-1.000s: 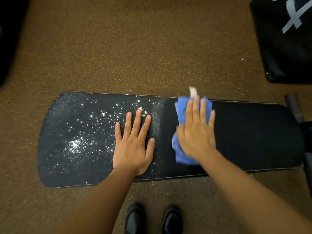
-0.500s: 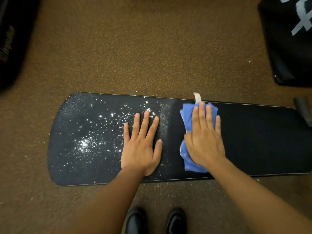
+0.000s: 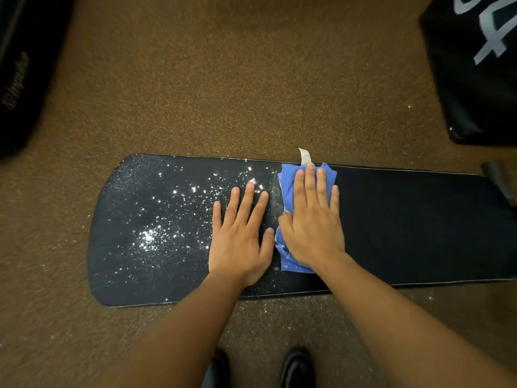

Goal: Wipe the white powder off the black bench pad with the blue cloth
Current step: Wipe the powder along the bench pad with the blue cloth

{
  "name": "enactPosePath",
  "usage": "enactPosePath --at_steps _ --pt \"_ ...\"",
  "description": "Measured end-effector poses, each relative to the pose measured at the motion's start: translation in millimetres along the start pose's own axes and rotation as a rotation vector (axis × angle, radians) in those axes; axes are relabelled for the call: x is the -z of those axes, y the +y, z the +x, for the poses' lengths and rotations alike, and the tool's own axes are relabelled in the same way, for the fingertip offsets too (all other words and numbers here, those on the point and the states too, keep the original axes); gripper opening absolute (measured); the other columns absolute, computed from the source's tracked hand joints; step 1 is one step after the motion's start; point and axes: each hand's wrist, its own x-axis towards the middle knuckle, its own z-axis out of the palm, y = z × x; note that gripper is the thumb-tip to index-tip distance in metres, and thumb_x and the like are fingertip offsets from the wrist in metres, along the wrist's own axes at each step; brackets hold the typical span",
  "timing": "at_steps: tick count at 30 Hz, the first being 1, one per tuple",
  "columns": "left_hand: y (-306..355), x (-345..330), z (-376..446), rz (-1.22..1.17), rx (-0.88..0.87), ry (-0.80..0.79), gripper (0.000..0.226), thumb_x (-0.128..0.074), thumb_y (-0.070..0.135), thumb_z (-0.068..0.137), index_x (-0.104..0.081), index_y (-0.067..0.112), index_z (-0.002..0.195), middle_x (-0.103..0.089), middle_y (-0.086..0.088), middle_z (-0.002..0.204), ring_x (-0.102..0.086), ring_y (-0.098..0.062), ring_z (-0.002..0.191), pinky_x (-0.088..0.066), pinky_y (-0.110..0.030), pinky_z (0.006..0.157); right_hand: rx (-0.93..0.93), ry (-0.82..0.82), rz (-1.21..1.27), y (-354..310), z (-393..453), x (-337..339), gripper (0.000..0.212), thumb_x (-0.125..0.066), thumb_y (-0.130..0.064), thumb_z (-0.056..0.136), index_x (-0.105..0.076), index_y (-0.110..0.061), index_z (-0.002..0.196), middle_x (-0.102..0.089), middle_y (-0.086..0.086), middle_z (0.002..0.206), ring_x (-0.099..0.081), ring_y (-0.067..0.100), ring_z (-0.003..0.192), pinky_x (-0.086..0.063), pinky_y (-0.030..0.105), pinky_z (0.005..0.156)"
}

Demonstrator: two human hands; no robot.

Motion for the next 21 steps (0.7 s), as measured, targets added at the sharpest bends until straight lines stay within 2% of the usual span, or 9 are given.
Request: enactPosePath --at_steps 2,4,10,16,21 --pt "-7 7 1 -0.009 -0.032 0.021 0.067 -0.025 0.050 0.094 -0.021 0.026 0.156 -0.009 0.003 0.165 -0.005 -0.018 0.152 -0.007 -0.048 0.121 -0.012 -0.007 -0.003 -1 0 1 0.077 -0.014 -0.046 0.090 0.001 -0.006 0.154 0.007 0.012 0.163 0.012 0.027 0.149 -0.004 0.053 0.120" --pt "-21 14 1 0.018 -0.054 0.031 0.067 -0.024 0.052 0.095 -0.021 0.025 0.156 -0.013 0.002 0.164 -0.009 -0.018 0.151 -0.011 -0.047 0.121 -0.020 -0.002 -0.002 -1 0 1 0.077 -0.014 -0.048 0.091 0.002 -0.008 0.154 0.008 0.011 0.163 0.012 0.027 0.149 -0.003 0.053 0.120" --pt "-67 26 -2 0.096 0.004 0.015 0.069 -0.016 0.059 0.096 -0.007 0.028 0.157 0.003 0.001 0.165 0.013 -0.021 0.151 0.006 -0.052 0.120 -0.047 0.001 0.017 -3 -1 1 0.072 -0.009 -0.049 0.095 0.004 -0.012 0.155 0.010 0.006 0.163 0.013 0.024 0.149 -0.002 0.052 0.120" --pt "-70 23 -1 0.079 0.025 -0.007 0.069 -0.011 0.060 0.095 0.001 0.031 0.157 0.011 0.000 0.165 0.019 -0.021 0.149 0.010 -0.053 0.119 -0.105 -0.038 0.022 -9 -2 4 0.067 -0.015 -0.045 0.099 0.009 -0.015 0.154 0.015 0.003 0.162 0.019 0.022 0.148 0.003 0.051 0.120" --pt "-69 23 -1 0.077 0.033 0.008 0.068 -0.014 0.060 0.096 -0.001 0.032 0.157 0.010 0.001 0.165 0.019 -0.020 0.150 0.010 -0.053 0.119 -0.183 -0.047 0.047 -19 3 4 0.063 -0.018 -0.039 0.102 0.008 -0.016 0.154 0.015 0.003 0.163 0.019 0.023 0.148 0.005 0.052 0.119"
